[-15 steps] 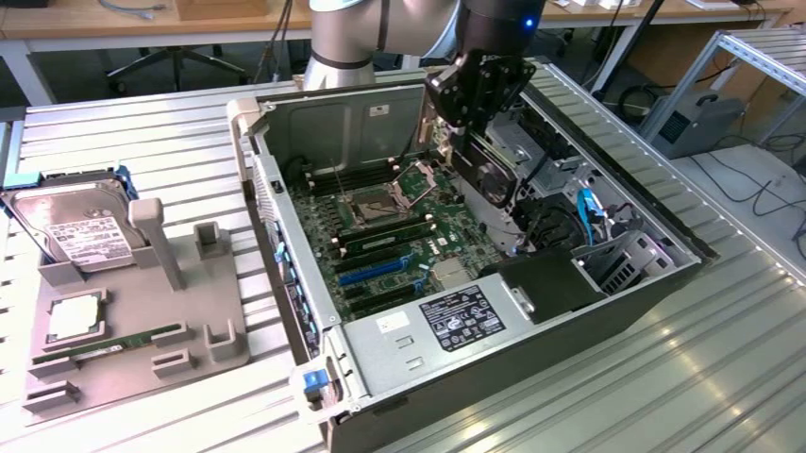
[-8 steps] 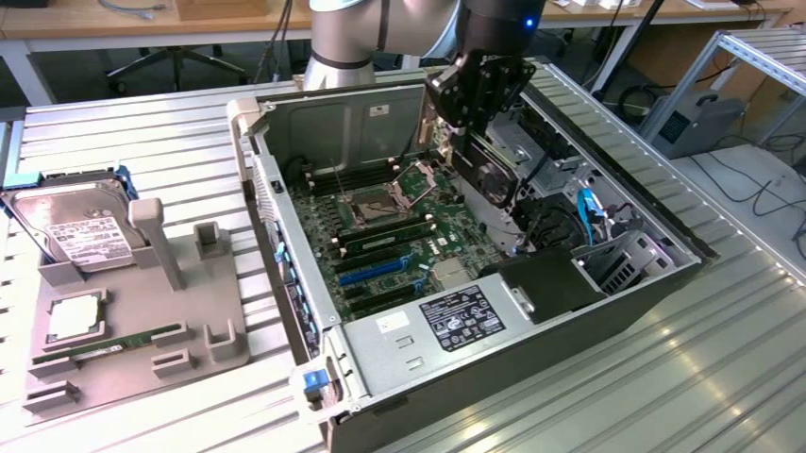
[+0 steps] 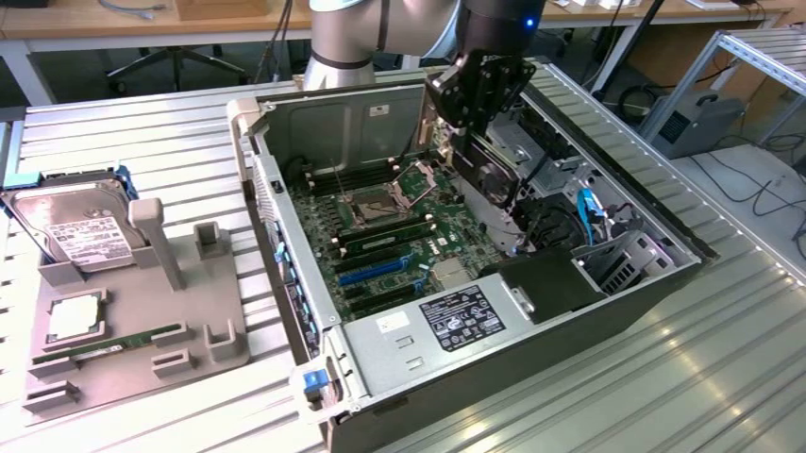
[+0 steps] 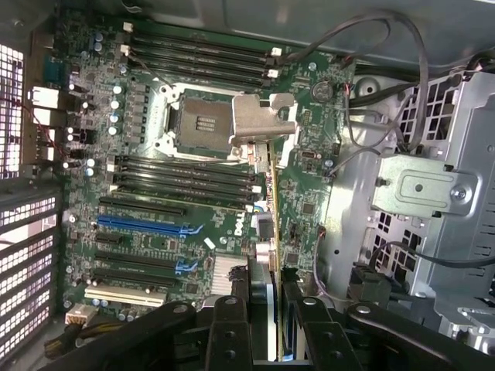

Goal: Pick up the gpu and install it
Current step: 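Insert the gpu into the slot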

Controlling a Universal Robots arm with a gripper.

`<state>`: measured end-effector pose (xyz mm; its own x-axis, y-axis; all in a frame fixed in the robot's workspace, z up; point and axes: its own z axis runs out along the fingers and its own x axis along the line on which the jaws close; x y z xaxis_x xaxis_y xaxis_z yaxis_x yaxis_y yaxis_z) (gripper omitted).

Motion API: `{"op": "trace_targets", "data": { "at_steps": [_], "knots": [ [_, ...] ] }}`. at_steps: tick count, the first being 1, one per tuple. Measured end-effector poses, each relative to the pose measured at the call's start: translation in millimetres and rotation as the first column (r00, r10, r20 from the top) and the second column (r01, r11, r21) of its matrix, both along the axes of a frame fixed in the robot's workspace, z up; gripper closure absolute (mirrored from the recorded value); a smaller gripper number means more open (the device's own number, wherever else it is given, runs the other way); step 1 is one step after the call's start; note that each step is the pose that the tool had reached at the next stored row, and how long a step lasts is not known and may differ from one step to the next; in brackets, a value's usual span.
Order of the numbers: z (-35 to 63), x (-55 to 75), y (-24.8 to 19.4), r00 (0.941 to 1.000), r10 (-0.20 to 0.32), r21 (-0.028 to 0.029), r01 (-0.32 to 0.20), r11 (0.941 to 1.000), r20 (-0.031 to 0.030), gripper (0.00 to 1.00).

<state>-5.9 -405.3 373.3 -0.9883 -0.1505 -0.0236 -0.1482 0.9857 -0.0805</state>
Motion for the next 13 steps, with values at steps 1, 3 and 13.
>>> {"op": "trace_targets", "data": {
  "at_steps": [1, 3, 13],
  "knots": [
    [0.0, 0.0, 0.0, 1.0000, 0.001, -0.0007, -0.001, 1.0000, 0.0000, 0.73],
    [0.0, 0.0, 0.0, 1.0000, 0.003, -0.0021, -0.003, 1.0000, 0.0000, 0.73],
    [-0.1, 0.0, 0.0, 0.9999, 0.014, -0.0085, -0.014, 0.9999, 0.0000, 0.73]
  ]
}}
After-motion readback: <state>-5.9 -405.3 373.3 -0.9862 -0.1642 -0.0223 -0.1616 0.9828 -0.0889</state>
